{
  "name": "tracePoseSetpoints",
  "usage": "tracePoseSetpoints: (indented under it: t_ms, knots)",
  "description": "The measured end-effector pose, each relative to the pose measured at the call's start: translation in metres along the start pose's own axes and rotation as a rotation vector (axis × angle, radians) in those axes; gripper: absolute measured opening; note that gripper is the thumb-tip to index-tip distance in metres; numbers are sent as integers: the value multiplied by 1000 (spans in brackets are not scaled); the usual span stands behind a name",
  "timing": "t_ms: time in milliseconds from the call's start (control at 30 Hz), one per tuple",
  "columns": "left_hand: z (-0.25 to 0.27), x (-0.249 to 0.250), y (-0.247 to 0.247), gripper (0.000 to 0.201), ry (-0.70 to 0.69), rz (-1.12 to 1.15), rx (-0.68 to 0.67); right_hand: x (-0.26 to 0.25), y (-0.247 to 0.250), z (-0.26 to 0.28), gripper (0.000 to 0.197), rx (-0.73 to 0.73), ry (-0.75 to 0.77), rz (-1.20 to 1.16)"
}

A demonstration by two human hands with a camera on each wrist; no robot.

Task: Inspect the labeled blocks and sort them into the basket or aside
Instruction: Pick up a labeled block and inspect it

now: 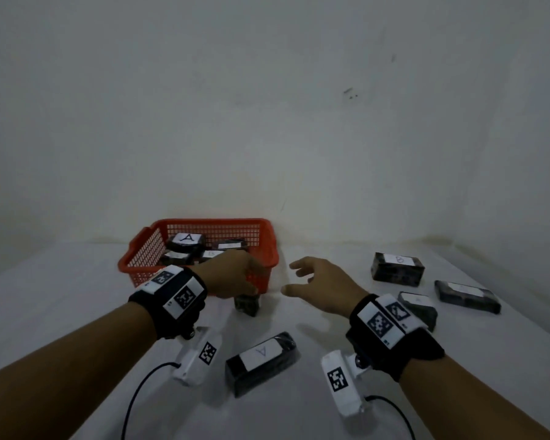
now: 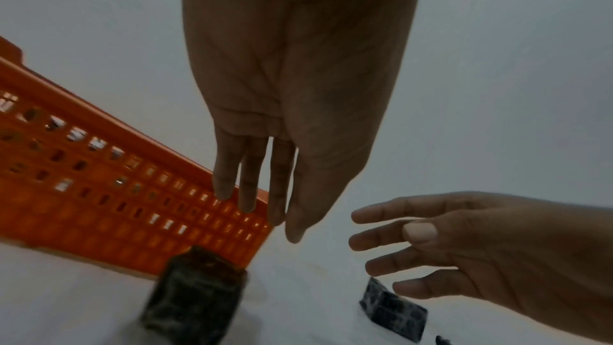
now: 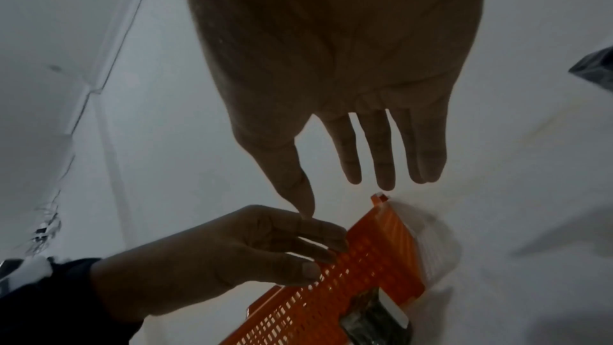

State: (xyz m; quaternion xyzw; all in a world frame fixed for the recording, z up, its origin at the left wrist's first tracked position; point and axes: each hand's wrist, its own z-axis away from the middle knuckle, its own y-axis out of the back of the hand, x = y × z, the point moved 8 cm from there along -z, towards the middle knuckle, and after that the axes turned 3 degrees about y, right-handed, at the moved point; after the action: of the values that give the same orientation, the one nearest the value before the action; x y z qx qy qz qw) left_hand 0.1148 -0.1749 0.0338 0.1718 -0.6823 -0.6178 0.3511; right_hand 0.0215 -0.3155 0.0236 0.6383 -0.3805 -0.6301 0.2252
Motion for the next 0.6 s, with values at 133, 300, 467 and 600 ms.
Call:
tracePoseSetpoints:
  t_ms: [133, 300, 467, 600]
  knots:
    - [6, -18, -11, 48, -31, -111, -26, -18, -31, -15, 63, -108, 7, 59]
    - [6, -18, -28, 42, -119, -140, -44, -27, -58, -35, 45, -235, -9, 176]
    - [2, -22, -34, 34, -122, -138, -9, -24, -79, -56, 37, -307, -33, 258]
    - [-5, -33, -41, 25, -65, -119, -14, -21, -92, -66, 38, -342, -40, 279]
